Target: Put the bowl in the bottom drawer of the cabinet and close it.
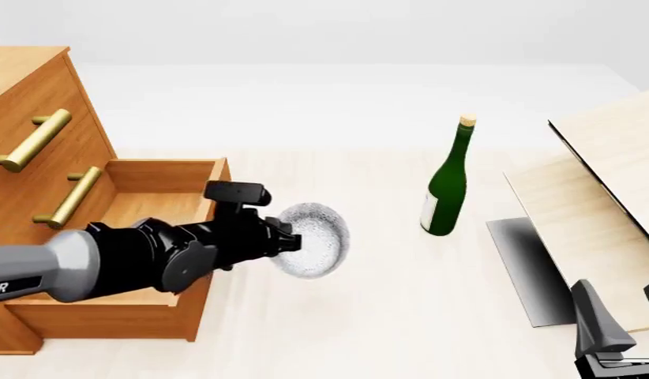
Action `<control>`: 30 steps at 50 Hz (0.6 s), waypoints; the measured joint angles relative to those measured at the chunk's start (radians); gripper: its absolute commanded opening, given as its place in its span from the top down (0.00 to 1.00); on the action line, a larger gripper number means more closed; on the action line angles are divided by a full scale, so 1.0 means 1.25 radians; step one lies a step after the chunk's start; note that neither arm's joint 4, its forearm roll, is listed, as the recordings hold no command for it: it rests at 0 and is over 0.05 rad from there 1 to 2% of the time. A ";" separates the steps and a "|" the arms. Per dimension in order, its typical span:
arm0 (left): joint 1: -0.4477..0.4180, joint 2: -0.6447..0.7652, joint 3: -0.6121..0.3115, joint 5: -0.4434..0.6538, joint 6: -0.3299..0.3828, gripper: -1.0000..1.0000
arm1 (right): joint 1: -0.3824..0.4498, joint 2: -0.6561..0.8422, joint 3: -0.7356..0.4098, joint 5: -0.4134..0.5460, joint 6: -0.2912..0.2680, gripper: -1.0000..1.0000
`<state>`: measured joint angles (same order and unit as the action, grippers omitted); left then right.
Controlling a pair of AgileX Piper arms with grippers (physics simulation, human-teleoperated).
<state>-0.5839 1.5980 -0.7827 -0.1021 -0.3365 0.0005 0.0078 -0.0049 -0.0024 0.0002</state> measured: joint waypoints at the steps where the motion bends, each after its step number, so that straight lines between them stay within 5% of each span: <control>1: 0.000 -0.004 0.002 0.001 0.001 1.00 | 0.000 0.000 0.000 0.000 0.000 0.00; 30: 0.026 -0.120 0.046 0.031 0.027 1.00 | 0.000 0.000 0.000 0.000 0.000 0.00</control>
<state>-0.5508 1.4485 -0.7253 -0.0633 -0.3024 0.0005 0.0079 -0.0049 -0.0024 0.0002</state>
